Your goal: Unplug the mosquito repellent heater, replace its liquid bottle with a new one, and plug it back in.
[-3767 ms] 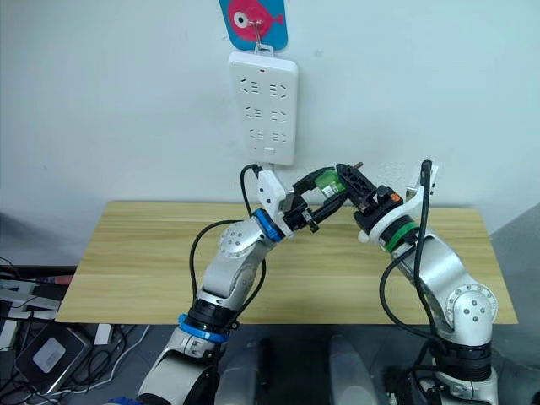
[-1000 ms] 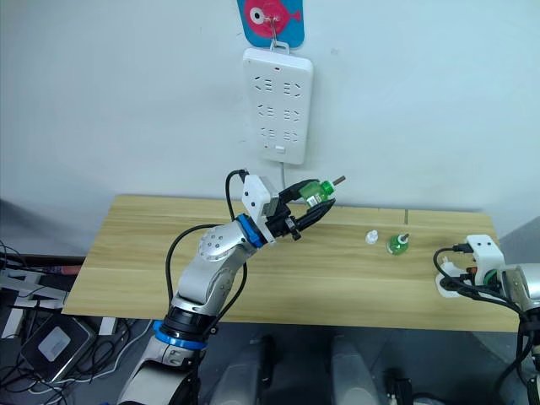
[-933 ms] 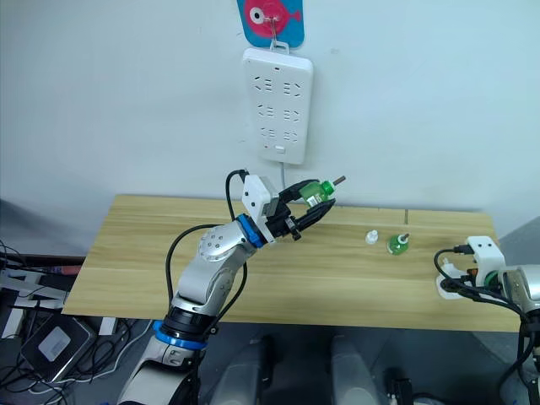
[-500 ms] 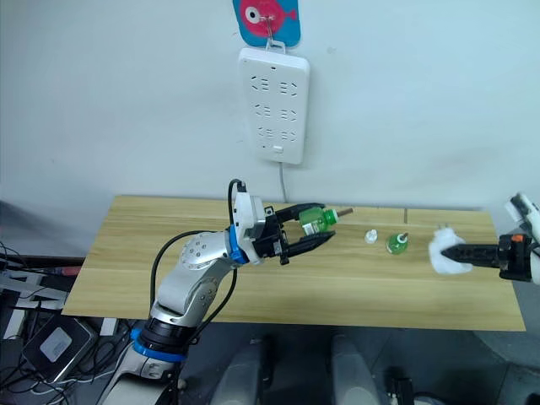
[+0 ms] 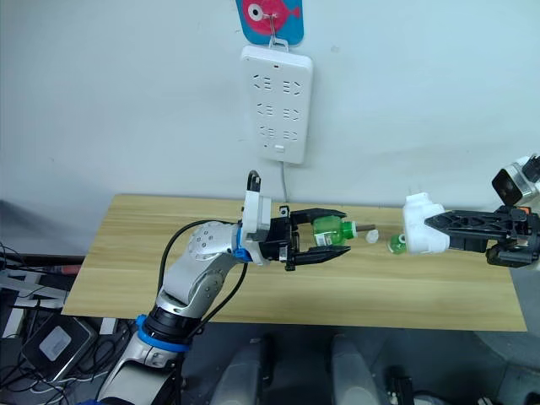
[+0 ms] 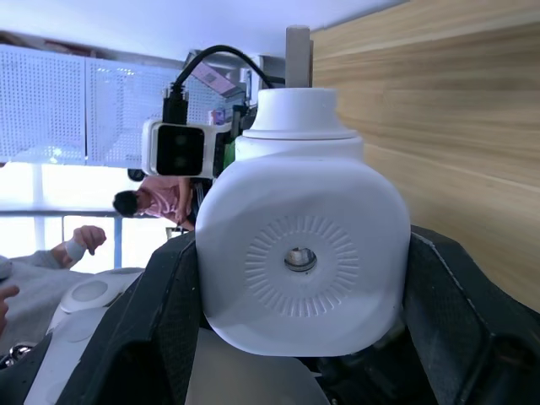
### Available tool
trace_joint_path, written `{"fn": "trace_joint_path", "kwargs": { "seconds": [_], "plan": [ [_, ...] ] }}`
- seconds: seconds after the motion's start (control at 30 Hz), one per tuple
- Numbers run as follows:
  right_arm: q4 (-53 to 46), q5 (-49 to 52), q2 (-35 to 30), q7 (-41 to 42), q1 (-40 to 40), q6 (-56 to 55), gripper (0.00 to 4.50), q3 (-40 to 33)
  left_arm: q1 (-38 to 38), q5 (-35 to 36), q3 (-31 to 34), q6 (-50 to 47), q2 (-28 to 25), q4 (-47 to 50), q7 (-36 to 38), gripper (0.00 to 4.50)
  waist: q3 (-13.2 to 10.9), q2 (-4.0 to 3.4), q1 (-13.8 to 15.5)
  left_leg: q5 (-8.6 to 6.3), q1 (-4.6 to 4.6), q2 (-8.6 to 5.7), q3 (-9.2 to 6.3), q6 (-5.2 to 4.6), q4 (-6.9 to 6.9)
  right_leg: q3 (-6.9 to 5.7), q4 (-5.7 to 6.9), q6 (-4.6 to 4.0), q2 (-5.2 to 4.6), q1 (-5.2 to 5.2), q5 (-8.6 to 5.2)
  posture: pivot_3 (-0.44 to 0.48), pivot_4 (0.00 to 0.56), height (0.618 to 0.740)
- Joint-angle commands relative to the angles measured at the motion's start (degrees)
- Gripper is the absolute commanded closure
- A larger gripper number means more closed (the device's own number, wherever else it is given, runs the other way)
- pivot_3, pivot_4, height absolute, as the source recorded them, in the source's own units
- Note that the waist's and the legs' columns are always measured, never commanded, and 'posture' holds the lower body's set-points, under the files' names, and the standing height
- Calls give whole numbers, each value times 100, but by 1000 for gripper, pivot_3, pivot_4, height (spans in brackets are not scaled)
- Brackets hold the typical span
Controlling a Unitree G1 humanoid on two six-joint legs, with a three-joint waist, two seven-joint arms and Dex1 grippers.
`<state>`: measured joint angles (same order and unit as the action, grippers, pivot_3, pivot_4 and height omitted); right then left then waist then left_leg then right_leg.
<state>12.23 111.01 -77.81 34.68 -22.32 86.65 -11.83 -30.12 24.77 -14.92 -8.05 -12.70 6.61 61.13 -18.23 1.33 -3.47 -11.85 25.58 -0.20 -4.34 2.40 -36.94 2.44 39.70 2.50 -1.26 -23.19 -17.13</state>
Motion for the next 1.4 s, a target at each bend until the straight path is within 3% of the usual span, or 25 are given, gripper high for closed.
{"fn": "trace_joint_path", "kwargs": {
  "seconds": [0.03, 1.4],
  "plan": [
    [-123, 199, 13, -15, -128, -106, 1566, -24, -111, 10, -59, 166, 111, 36, 74, 2200, 0, 0, 0, 0, 0, 0, 0, 0, 0, 0, 0, 0, 0, 0, 0, -107, 338, 740],
    [-310, 199, 532, -150, -693, -222, 1566, 283, -334, -143, -182, 349, 556, -350, 68, 2200, -6, -2, 4, 0, 6, 0, -5, 0, 0, -4, -7, 0, 0, -1, 0, -125, 336, 740]
  ]
}}
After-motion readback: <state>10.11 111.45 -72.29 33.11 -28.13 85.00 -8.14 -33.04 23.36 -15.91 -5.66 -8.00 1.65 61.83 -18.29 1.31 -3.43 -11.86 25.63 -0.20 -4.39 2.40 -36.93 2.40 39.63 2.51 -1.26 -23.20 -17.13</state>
